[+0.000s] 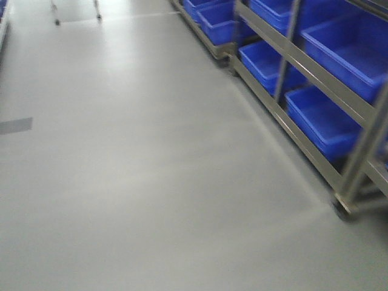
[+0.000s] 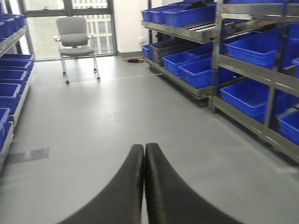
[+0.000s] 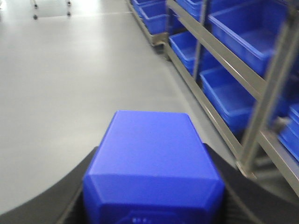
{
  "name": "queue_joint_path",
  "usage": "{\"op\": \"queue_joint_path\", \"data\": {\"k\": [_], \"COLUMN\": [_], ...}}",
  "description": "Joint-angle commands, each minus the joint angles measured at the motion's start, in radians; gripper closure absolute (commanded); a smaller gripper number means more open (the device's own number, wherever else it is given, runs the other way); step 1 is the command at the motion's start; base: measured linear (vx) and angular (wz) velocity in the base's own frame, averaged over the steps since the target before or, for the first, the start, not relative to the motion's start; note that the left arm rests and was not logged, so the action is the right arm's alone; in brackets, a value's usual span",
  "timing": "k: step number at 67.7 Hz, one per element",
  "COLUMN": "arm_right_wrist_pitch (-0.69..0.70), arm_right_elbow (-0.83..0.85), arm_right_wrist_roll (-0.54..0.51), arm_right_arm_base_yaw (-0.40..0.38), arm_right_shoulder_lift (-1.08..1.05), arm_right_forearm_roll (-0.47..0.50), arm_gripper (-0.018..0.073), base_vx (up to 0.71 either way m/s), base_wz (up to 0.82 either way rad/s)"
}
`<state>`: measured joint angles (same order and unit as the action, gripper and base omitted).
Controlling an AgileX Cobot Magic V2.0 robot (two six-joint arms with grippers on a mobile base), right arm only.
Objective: Pour parts from conveyor to right shelf
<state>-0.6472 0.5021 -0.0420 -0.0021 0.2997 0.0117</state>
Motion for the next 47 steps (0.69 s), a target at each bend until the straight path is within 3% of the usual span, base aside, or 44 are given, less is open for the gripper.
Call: {"op": "queue_joint_path", "data": {"k": [1, 47], "arm_right_wrist_pitch": [0.076, 0.077], "arm_right_elbow": [0.027, 0.027], "arm_right_wrist_roll": [-0.006, -0.006], "arm_right_arm_base_yaw": [0.001, 0.001], "arm_right_shoulder_lift": [0.009, 0.009], "arm_right_forearm_roll": [-0.003, -0.003], "arm_gripper": [0.0565, 0.0565], "base_vx": [0.76, 0.75], "base_wz": [0.33, 0.22]}}
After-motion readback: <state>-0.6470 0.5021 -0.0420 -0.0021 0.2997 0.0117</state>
